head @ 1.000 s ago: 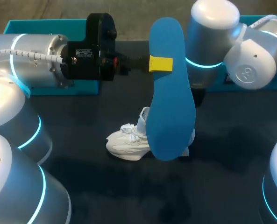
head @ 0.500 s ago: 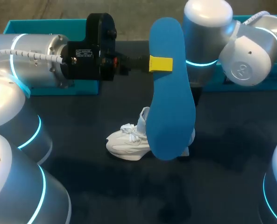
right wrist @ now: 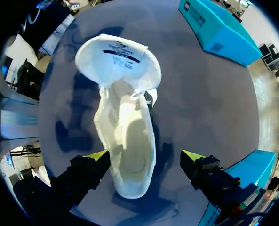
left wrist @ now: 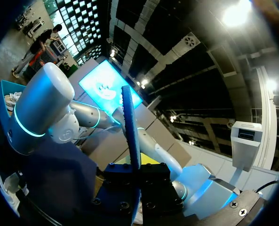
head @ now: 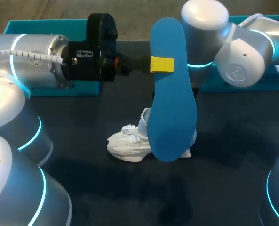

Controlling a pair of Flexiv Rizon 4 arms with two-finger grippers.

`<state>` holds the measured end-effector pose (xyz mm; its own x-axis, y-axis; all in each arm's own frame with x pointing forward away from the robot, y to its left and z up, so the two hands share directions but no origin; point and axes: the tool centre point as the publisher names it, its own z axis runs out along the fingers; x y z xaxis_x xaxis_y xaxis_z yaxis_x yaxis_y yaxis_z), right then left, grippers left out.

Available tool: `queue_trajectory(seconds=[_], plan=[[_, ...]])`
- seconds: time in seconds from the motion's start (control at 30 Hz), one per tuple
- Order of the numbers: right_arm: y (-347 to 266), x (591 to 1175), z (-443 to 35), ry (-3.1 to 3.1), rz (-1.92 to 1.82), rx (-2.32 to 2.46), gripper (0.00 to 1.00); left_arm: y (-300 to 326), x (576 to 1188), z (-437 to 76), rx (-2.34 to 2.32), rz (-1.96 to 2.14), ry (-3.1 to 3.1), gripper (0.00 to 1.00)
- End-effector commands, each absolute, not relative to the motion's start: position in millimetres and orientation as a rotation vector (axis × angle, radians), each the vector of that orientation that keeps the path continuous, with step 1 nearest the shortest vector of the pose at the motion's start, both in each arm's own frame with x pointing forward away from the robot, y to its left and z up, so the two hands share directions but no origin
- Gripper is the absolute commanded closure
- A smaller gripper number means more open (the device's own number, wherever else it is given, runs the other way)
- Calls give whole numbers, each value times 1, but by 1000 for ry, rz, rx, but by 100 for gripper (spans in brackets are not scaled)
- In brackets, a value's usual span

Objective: Take the shoe out of the shoebox, open the shoe tongue, remove and reinsert the insole, then place the shoe into the shoebox

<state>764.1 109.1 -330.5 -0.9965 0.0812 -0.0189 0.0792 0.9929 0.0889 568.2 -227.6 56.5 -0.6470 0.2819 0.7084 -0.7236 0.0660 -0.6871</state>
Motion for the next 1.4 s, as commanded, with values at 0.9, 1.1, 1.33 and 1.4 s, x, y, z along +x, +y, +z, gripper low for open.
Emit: queue_trajectory(seconds=[0.9, 1.1, 1.33, 1.4], plan=[[123, 787, -394, 3171, 169, 187, 43, -227, 566, 55, 455, 1687, -1589, 100], [124, 785, -402, 3184, 177, 206, 54, -227, 566, 55, 455, 1687, -1589, 100], [127, 783, -409, 3200, 202, 224, 62, -227, 566, 55, 455, 1687, -1589, 100], [126, 781, -408, 3209, 202, 230, 70, -227, 566, 55, 455, 1687, -1589, 100]])
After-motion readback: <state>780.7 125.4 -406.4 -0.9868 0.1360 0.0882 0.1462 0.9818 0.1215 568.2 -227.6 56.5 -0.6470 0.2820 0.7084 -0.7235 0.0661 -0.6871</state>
